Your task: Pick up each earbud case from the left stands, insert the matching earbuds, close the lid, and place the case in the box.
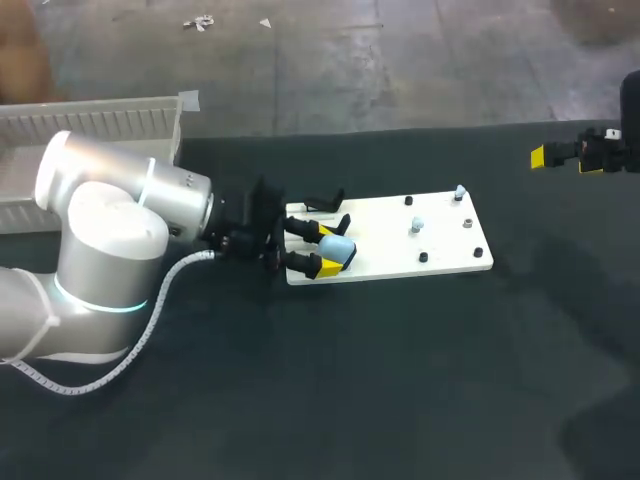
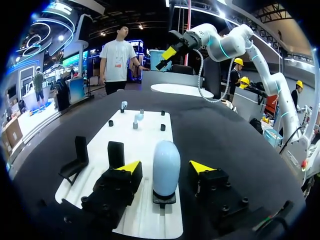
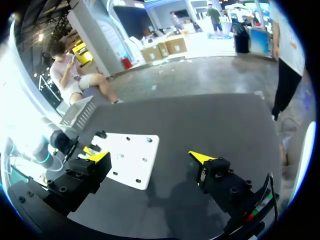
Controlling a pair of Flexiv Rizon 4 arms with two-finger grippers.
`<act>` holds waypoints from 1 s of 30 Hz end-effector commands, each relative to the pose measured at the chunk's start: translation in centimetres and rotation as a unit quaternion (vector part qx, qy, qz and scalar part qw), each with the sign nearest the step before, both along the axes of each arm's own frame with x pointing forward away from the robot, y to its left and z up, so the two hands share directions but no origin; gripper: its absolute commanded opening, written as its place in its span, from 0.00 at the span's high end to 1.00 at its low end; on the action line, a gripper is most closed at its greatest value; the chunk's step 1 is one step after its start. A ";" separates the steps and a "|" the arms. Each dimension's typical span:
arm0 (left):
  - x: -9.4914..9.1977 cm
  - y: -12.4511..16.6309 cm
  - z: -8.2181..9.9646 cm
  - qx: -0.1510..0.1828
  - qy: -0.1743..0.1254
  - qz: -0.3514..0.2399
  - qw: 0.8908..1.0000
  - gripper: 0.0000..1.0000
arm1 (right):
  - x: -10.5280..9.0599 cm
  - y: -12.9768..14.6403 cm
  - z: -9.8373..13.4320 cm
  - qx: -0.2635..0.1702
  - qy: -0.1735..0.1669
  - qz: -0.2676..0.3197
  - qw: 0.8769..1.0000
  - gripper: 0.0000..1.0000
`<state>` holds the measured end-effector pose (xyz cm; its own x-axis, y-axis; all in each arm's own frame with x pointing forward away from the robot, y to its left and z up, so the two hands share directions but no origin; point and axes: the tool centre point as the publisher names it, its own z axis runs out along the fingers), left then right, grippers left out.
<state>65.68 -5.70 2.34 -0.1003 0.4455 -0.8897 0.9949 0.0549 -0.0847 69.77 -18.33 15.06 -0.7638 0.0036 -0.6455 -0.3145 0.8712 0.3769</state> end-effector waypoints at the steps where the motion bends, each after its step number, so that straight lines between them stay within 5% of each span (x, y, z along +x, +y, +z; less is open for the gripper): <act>1: 0.1 0.1 -0.5 -0.009 -0.004 0.000 1.000 0.43 | 0.1 0.0 -0.1 0.001 0.000 0.001 1.000 0.00; 21: 0.1 0.1 -0.4 -0.021 -0.004 -0.009 1.000 0.57 | 0.1 0.0 -0.1 0.001 0.000 0.001 1.000 0.00; 30: 0.1 0.1 -0.4 -0.024 -0.002 -0.011 1.000 0.75 | 0.1 0.0 -0.1 0.001 0.000 0.001 1.000 0.00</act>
